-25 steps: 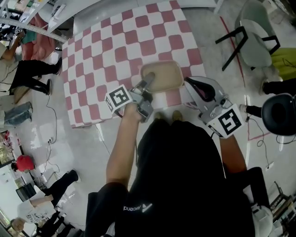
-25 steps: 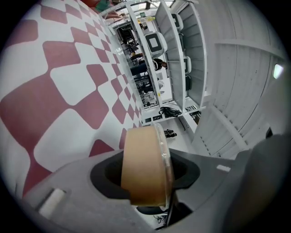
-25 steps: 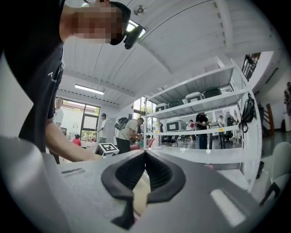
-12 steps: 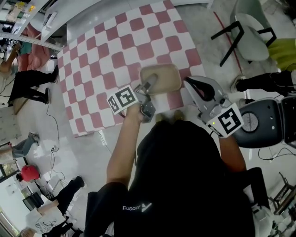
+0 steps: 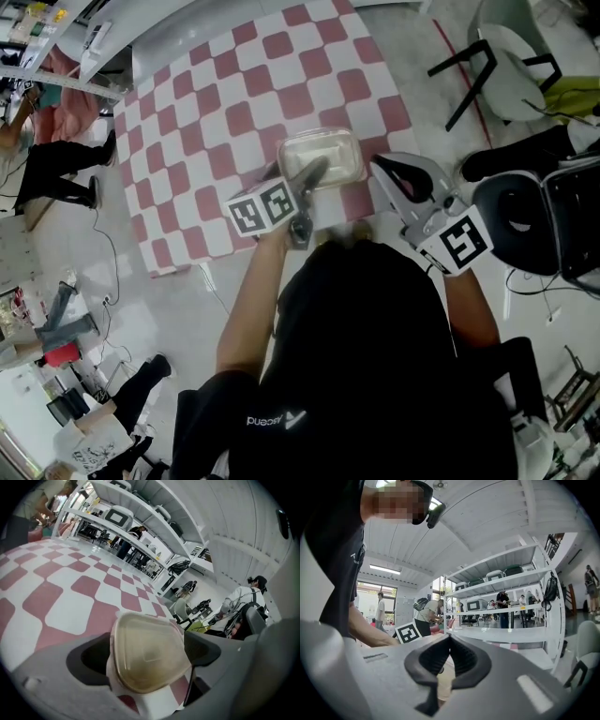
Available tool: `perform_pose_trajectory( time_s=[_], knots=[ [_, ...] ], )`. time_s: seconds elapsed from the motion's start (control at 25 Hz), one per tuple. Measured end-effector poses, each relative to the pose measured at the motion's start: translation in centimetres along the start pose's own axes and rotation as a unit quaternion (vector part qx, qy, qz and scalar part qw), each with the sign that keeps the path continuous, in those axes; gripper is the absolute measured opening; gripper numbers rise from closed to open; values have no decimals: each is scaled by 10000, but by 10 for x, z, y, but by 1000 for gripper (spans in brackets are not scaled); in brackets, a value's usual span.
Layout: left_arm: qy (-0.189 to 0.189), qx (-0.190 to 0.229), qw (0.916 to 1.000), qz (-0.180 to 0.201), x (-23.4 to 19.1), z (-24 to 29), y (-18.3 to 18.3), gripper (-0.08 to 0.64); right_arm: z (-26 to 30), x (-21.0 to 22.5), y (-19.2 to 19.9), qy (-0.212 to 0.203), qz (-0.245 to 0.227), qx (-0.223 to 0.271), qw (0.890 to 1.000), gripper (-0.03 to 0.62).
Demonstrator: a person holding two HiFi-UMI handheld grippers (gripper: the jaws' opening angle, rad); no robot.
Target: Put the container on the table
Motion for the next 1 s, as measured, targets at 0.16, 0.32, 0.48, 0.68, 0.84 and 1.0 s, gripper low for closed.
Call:
perform_pose_trajectory(
  time_s=[0.16,0.32,0.48,0.68,0.84,1.0],
  knots=[
    [-234,66,9993,281,-4,-11,-1,479,0,-1,4,-25,-121,-50,9999,3],
    [-417,579,9927,971,8,-36,-19,477,-1,-7,4,-79,-150,-30,9999,3],
    [-231,1320,9690,2074,45,-66,-43,471,-2,-16,-1,-148,-3,64,9999,3],
    [201,1909,9332,3037,94,-96,-54,217,-3,-31,-8,-281,122,210,9993,3],
    [260,2028,9154,3468,115,-111,-54,35,-3,-49,-15,-390,59,339,9986,3],
    [774,2217,8895,3920,140,-121,-49,11,0,-64,-22,-387,86,439,9983,3]
  ],
)
Point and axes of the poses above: the fingertips, and each gripper's own axes: z forward along the fingers, x to its right, y out of its underside, the point moved 3 cm from there along -z, backward along the fingers, and after that the axes turned 12 degrees about y, right-handed, at the moved point
